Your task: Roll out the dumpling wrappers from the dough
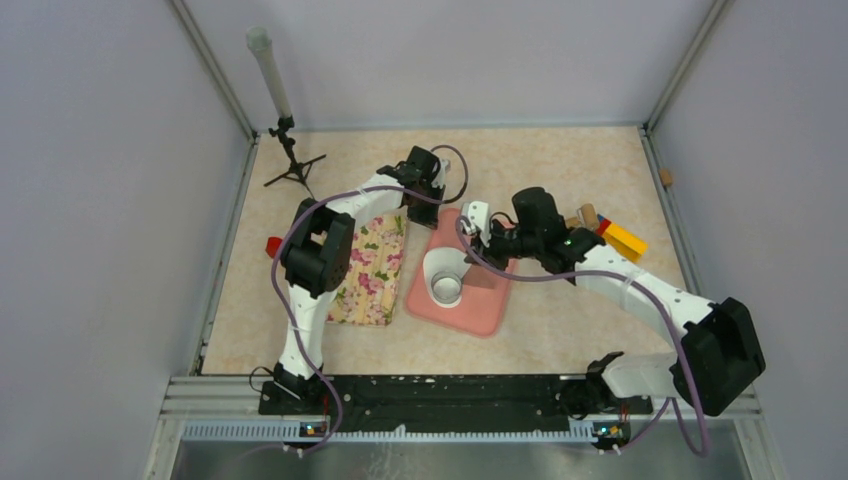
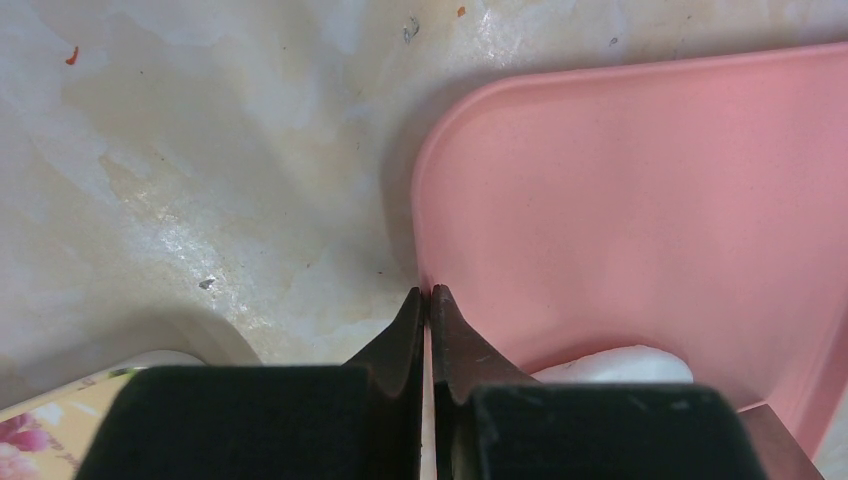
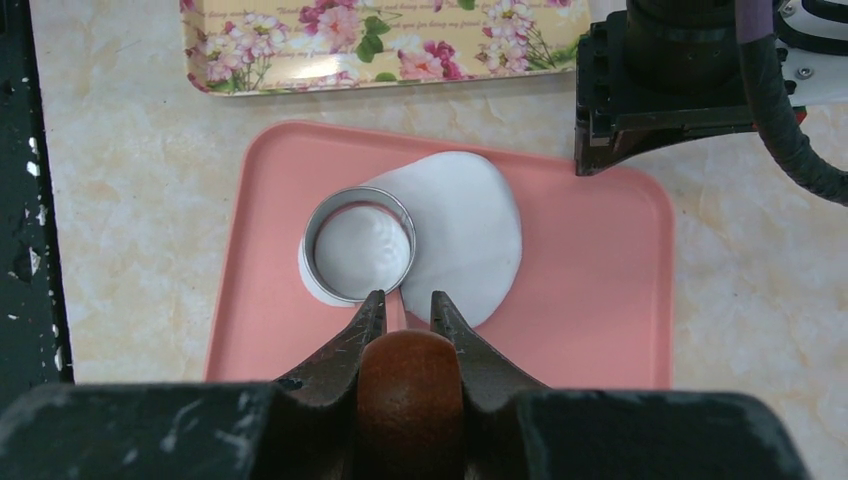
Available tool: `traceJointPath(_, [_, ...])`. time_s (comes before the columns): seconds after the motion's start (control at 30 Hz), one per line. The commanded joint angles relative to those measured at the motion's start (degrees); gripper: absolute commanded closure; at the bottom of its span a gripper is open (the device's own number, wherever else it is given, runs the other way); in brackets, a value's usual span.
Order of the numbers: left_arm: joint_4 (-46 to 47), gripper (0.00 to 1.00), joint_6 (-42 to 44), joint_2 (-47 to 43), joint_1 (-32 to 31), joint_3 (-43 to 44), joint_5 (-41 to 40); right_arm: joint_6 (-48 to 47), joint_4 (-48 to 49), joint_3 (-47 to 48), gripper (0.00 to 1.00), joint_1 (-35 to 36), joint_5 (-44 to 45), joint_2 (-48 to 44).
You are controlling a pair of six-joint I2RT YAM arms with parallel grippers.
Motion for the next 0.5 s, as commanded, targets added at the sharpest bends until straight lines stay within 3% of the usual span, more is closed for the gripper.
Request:
traceJointPath(0.0, [0.1, 1.0, 0.7, -0.9, -0.6, -0.7, 1.0, -3.5, 2.9, 0.9, 1.0, 0.3, 5.6, 2.8])
traceJointPath(0.47, [0.0, 1.0, 1.8, -0.8, -1.5, -0.7, 1.6, -8.0, 7.5, 4.2, 1.0, 0.3, 10.0, 7.0])
